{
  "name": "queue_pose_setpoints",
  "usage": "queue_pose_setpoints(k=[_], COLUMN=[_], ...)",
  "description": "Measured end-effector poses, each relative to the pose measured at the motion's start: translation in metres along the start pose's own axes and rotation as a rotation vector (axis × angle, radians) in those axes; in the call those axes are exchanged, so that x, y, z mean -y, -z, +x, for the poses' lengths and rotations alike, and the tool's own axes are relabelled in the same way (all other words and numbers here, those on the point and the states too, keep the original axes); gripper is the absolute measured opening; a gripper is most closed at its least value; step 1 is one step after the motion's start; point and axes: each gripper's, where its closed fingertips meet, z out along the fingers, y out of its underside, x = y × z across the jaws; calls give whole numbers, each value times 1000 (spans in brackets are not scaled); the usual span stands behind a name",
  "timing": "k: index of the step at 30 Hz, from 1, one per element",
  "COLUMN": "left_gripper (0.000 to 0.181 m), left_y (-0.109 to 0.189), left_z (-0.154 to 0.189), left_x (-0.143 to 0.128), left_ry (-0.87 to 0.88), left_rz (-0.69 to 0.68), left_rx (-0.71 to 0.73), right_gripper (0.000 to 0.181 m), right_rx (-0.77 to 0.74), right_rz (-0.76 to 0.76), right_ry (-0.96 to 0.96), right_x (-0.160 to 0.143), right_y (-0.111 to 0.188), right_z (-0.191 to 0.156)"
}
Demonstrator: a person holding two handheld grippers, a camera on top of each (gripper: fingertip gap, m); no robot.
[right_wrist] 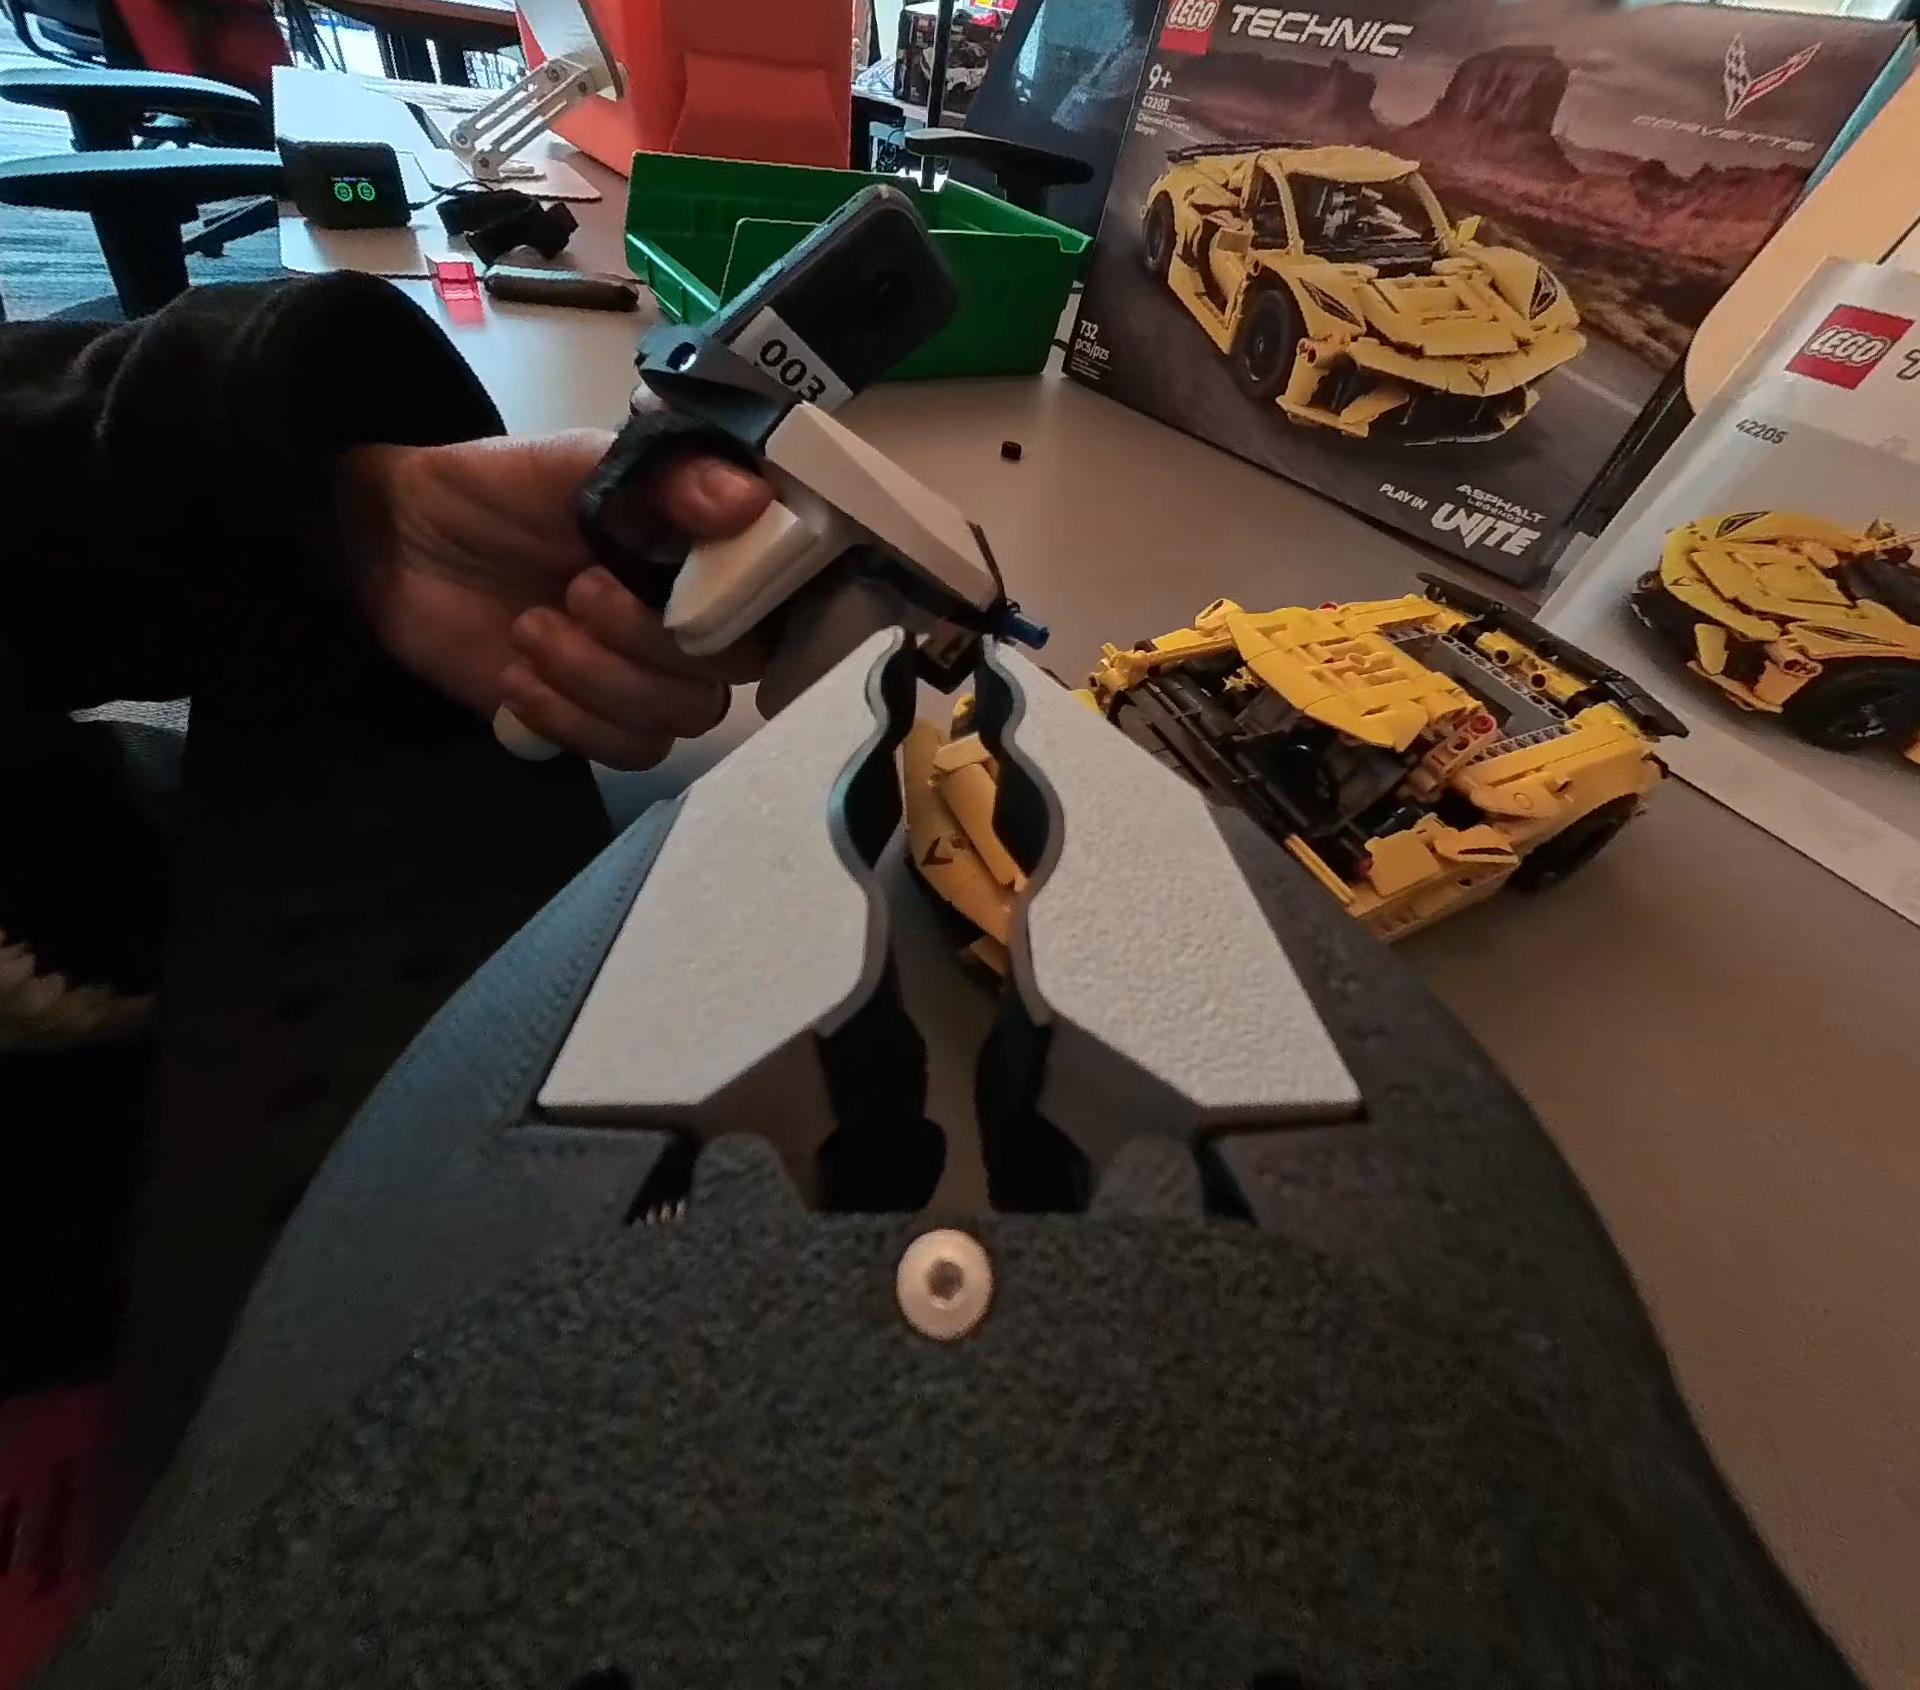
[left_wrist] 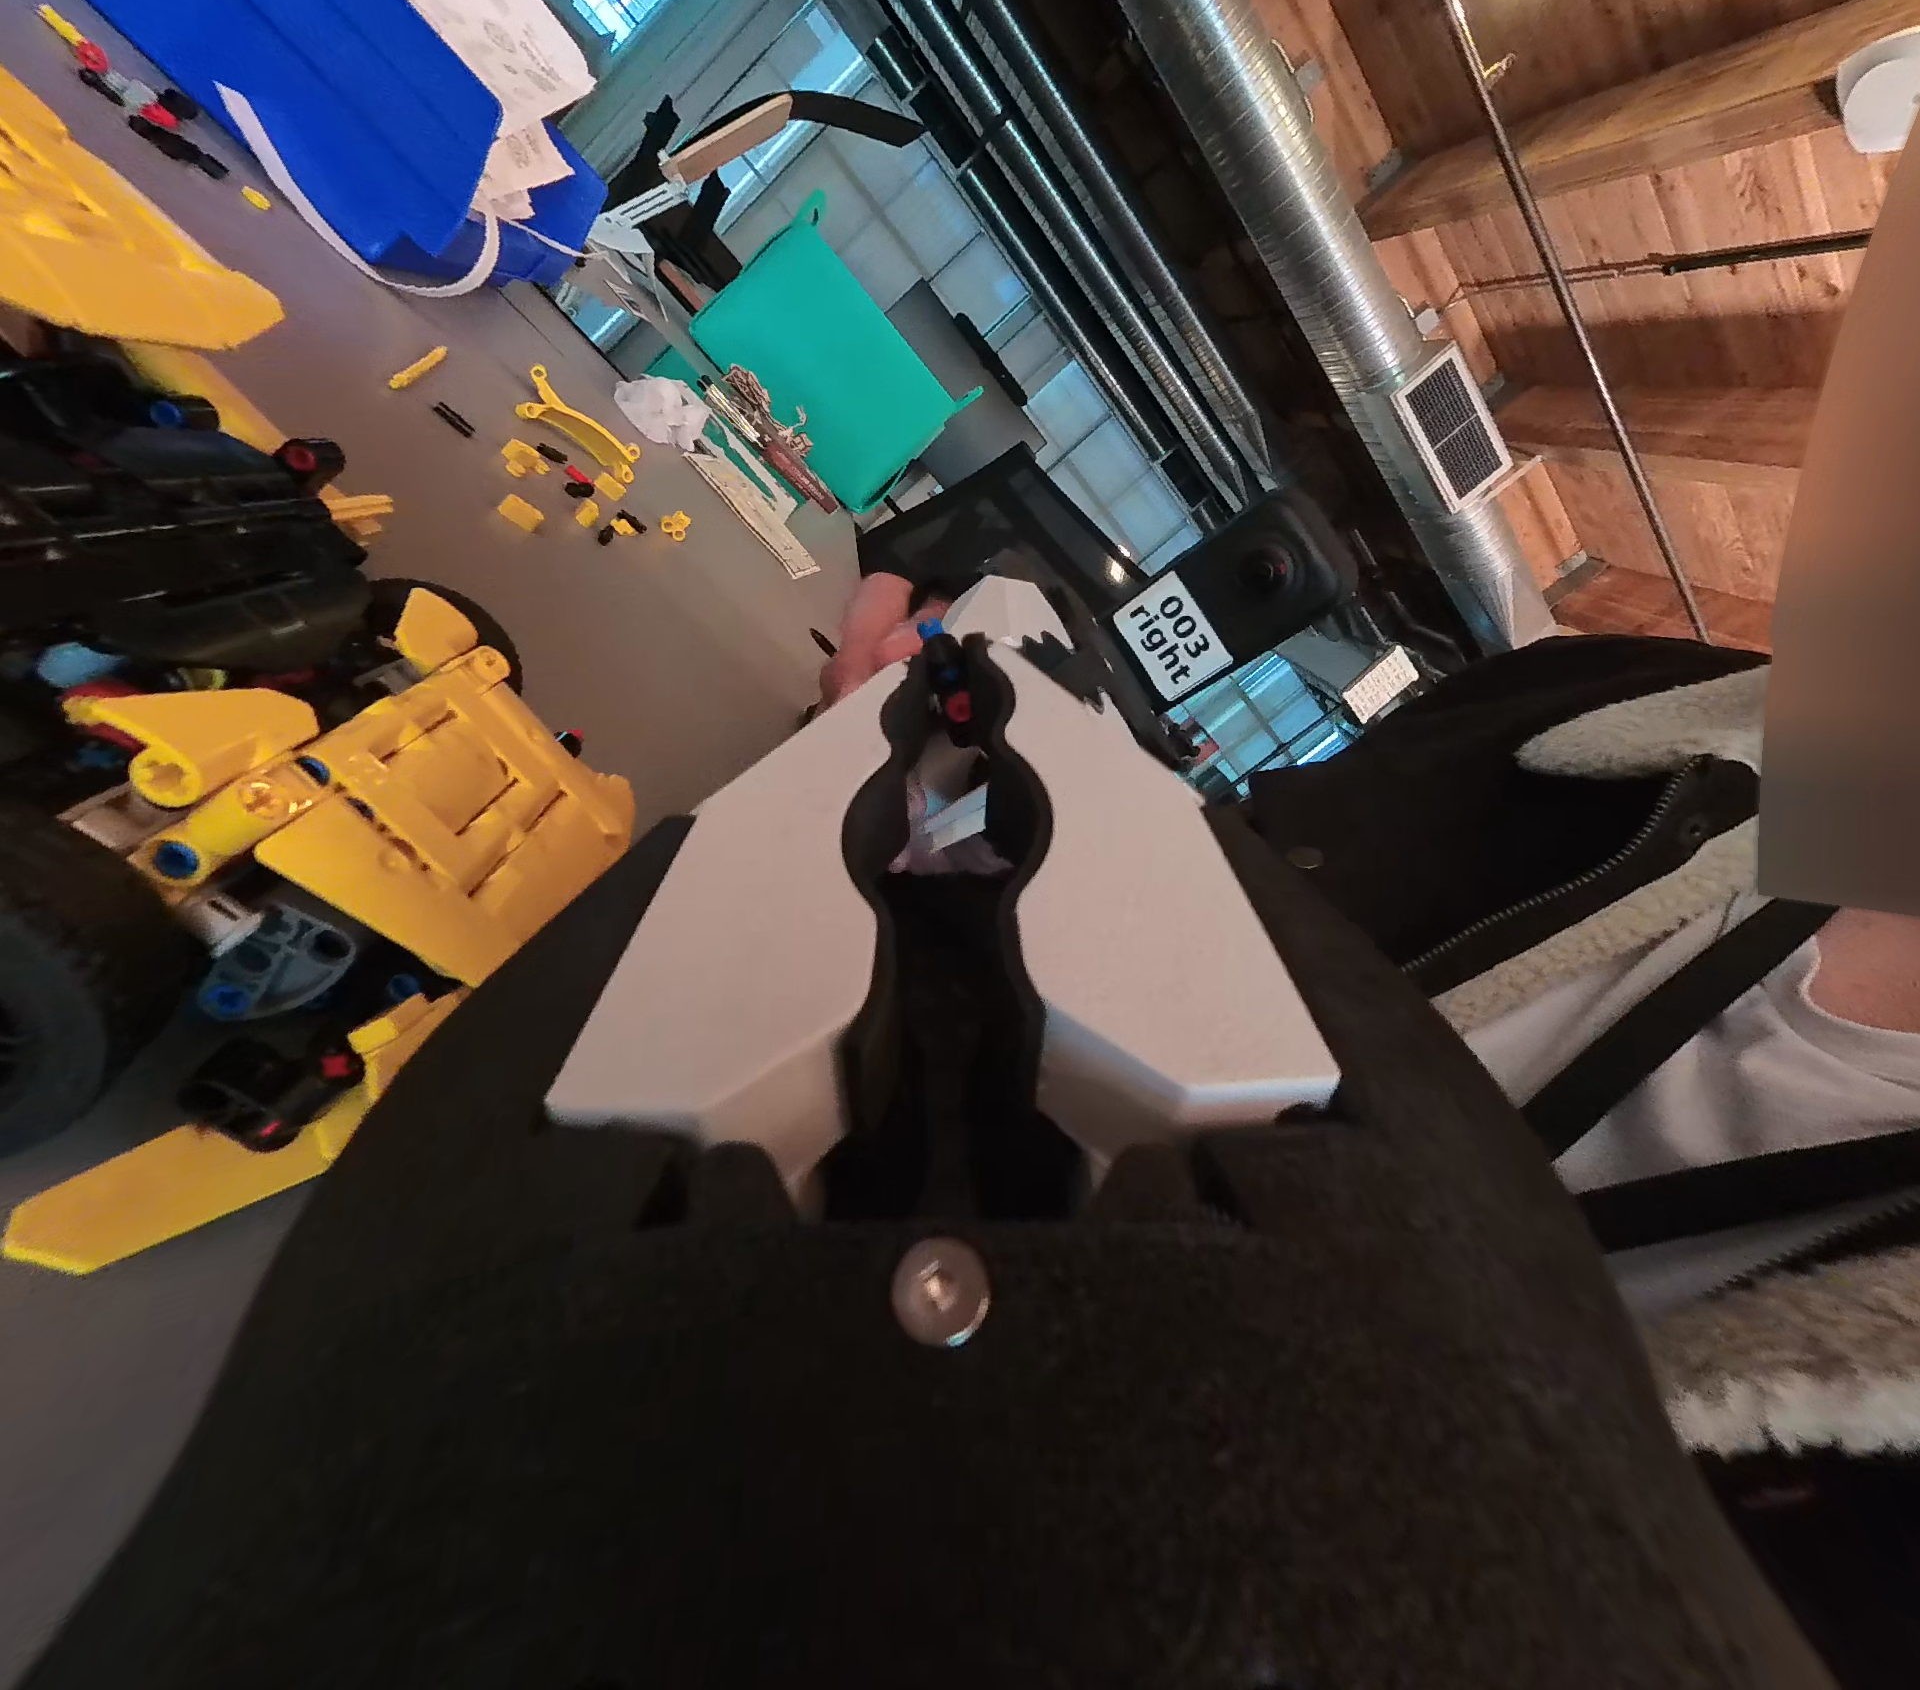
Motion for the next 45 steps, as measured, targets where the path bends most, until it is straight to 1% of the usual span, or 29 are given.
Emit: queue_pose_setpoints(k=[3, 6, 7, 8, 9, 10, 11, 12, 13, 14, 15, 16, 18, 20, 25, 27, 28, 30, 32, 33, 34, 36, 39, 41, 42, 45], left_gripper=[7, 7, 6, 0, 7, 6, 6, 5, 5, 6, 6, 6, 6, 6, 6, 7, 7, 6, 6, 6, 6, 6, 7, 7, 8, 12], left_y=[0, -2, -6, -19, -30, -30, -19, -4, 6, 7, 4, 2, 1, 3, 5, 5, 4, 0, -2, -3, -4, -8, -11, -11, -11, -8], left_z=[-2, -1, -2, -8, -18, -23, -21, -25, -25, -22, -22, -23, -22, -22, -19, -17, -14, -11, -10, -10, -10, -9, -7, -2, -1, 0], left_x=[-1, -3, -8, -33, -54, -40, -18, -2, 2, 3, 2, 3, 2, 3, 6, 7, 7, 4, 2, 0, -3, -8, -14, -15, -14, -12], left_ry=[2, 33, 41, 12, -80, -129, -75, -51, -72, -80, -64, -43, -38, -26, 15, 57, 74, 107, 133, 143, 149, 148, 147, 158, 156, 117], left_rz=[1, -10, -38, -178, -315, -252, -131, -48, -26, -22, -21, -20, -21, -11, 15, 32, 36, 24, 18, 4, -12, -46, -78, -83, -84, -73], left_rx=[13, -11, -9, 49, 150, 190, 156, 164, 178, 164, 152, 142, 136, 134, 97, 65, 41, 7, -13, -18, -20, -23, -29, -66, -73, -61], right_gripper=[9, 8, 0, 0, 0, 0, 0, 0, 0, 0, 0, 0, 0, 0, 17, 21, 24, 41, 49, 50, 48, 38, 23, 23, 23, 23], right_rx=[-16, 2, 91, 291, 324, 197, 215, 267, 224, 217, 221, 205, 172, 148, 40, 52, 70, 76, 35, 26, 15, -30, -52, -39, -31, -38], right_rz=[-15, -9, 31, 87, 20, 52, -53, -66, 27, 20, -20, -30, -14, 0, -51, -46, -45, -40, -35, -54, -69, -76, -96, -78, -74, -67], right_ry=[23, 12, 13, 24, 140, 340, 264, 116, 49, 33, 16, 11, -14, -84, -181, -237, -232, -157, -70, -18, 32, 124, 182, 208, 191, 152], right_x=[-2, 1, 7, 15, 6, 7, -10, -8, 9, 9, 1, -4, -2, -1, -18, -19, -18, -14, -12, -14, -16, -16, -19, -14, -14, -13], right_y=[-1, 4, 8, -2, -16, -20, -14, -2, 9, 12, 8, 5, 7, 10, 17, 16, 13, 6, 3, 1, -1, -2, -1, 1, 1, 4], right_z=[1, -1, -14, -53, -81, -76, -70, -65, -49, -41, -38, -35, -26, -13, 25, 29, 25, 14, 11, 8, 5, 4, 4, 2, 2, 9])
